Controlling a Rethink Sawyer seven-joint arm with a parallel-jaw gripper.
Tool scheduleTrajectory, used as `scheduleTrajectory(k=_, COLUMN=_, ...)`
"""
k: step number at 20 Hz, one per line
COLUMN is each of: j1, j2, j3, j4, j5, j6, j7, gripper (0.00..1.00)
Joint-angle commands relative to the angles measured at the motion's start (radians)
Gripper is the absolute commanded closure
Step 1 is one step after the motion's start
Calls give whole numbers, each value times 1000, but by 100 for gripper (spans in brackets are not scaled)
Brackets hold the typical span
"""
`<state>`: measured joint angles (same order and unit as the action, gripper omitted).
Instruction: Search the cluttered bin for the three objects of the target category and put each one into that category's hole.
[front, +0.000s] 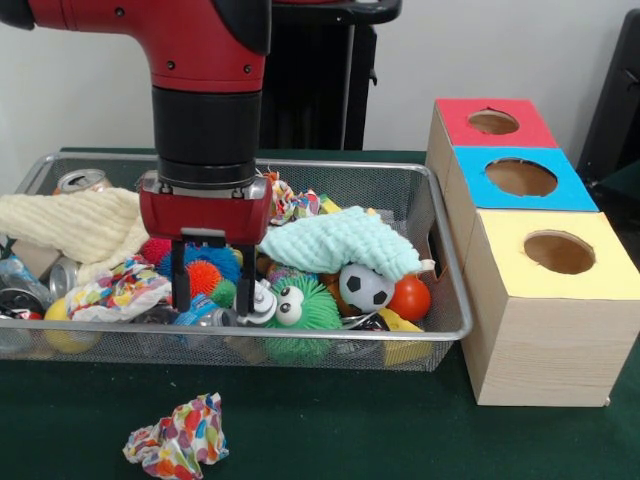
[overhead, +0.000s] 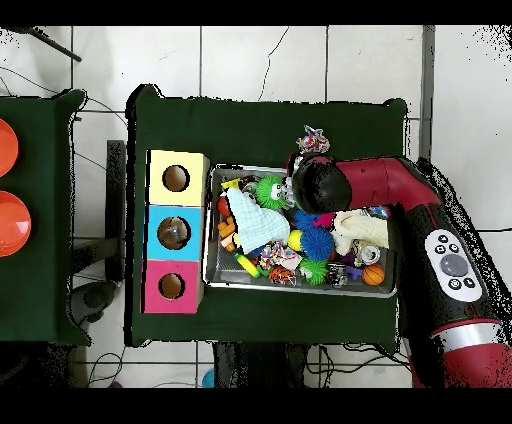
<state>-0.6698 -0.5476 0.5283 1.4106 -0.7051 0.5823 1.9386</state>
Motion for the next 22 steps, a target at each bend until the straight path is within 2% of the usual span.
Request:
scheduleTrajectory(k=1, j1=-9, j2=55, j3=-29, j4=67, j5=-52, j6=-46, j7=-76, gripper=0)
scheduleTrajectory(k=22, j1=-54, j2=67, j3=11, j4=84, j5=-43, j6=-68, j7=-129, gripper=0)
